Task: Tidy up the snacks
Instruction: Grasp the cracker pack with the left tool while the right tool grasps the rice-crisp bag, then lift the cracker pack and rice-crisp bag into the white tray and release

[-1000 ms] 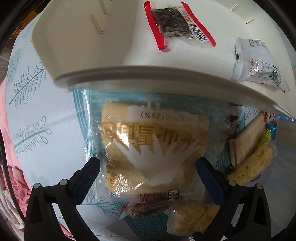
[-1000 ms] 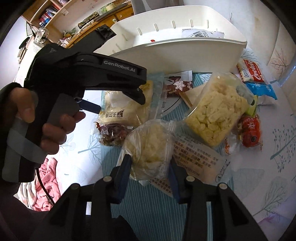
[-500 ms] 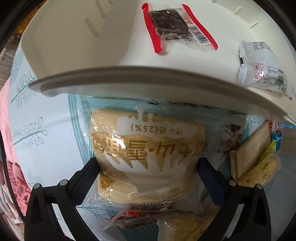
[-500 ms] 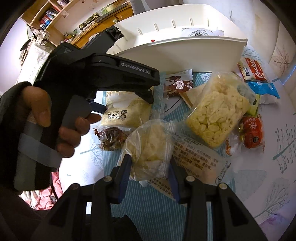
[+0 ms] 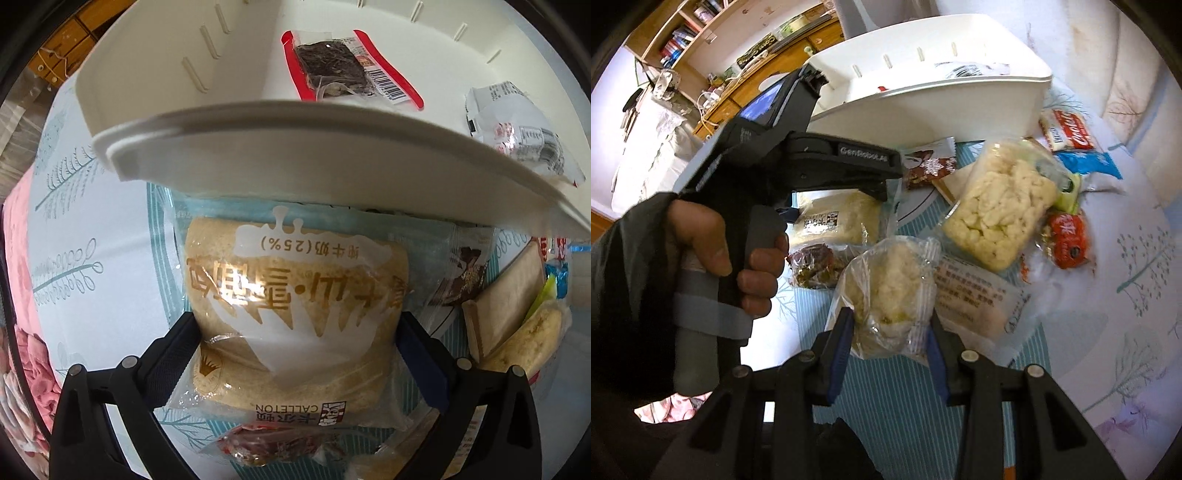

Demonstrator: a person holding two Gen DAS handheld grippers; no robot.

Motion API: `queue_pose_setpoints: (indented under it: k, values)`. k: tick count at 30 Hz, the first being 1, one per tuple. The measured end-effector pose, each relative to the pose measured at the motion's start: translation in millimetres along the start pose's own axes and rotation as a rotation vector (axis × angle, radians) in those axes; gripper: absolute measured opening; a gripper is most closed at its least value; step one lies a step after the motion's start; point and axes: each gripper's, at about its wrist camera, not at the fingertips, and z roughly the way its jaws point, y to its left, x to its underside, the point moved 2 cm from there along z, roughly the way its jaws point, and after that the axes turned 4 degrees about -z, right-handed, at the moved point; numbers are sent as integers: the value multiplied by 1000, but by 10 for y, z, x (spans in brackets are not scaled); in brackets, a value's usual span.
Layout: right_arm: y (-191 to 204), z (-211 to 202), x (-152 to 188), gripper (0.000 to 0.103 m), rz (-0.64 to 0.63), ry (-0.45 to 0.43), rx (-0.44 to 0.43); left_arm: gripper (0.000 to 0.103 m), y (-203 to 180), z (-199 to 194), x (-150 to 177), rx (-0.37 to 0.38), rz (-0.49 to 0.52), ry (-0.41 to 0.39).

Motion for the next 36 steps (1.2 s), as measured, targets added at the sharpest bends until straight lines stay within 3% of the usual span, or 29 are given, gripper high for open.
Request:
queue_pose_setpoints:
  k: [8, 12, 13, 16, 26, 31, 36]
  values:
    - [-66, -327, 150, 35, 25, -63, 53, 92, 101, -157, 260, -15, 9, 17]
    - [-43, -437, 185, 34, 30, -106, 64, 79, 144, -323, 444, -19, 35, -10]
    - [-36, -468, 201, 34, 28, -118, 67, 69, 170, -351, 500, -18, 32, -10]
    - [12, -538, 195, 33, 29, -147, 66, 64, 269, -465, 642, 4, 9, -13]
    - [88, -802, 36, 33, -9, -224, 58, 61, 674, -765, 1082, 52, -74, 58]
    - [84, -901, -148, 33, -44, -241, 38, 61, 764, -1107, 1015, 15, -126, 18]
    - [93, -1039, -435, 33, -101, -279, 17, 61, 883, -1485, 791, 34, -167, -9]
